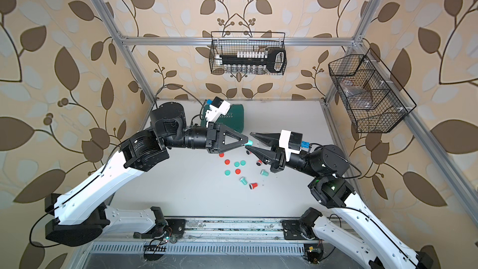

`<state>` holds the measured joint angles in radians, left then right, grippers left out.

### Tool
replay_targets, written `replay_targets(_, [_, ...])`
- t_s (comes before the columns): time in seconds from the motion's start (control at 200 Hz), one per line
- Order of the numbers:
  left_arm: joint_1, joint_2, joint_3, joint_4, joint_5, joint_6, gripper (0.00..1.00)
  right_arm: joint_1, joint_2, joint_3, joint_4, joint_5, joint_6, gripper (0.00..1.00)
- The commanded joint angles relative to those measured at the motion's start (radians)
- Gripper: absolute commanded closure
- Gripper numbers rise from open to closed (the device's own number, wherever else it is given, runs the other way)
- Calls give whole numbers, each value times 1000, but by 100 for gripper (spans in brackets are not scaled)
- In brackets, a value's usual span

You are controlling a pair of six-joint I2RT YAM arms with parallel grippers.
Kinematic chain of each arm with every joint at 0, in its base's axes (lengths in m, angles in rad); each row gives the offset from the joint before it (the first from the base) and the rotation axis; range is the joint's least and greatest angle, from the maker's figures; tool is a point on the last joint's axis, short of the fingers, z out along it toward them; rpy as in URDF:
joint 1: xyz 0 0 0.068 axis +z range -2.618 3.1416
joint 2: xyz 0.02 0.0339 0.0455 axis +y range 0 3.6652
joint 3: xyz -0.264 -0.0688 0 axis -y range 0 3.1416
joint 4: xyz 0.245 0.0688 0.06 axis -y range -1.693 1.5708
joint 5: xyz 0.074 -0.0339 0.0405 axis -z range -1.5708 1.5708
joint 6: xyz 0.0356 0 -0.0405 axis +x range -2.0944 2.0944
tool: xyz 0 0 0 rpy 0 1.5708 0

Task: Close the stamp cap
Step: Pick up the stamp from the center of the board.

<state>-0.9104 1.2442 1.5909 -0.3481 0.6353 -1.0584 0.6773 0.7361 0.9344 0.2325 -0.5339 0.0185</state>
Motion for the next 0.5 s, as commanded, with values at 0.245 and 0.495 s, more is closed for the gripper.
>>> replay_targets(0.245, [-3,-18,-12,156,46,-69,78,5,17,42,45,-29,6,74])
replay_targets(0.495, [-4,-11,-13,156,47,-73,79,5,13,47,65,-31,18,75])
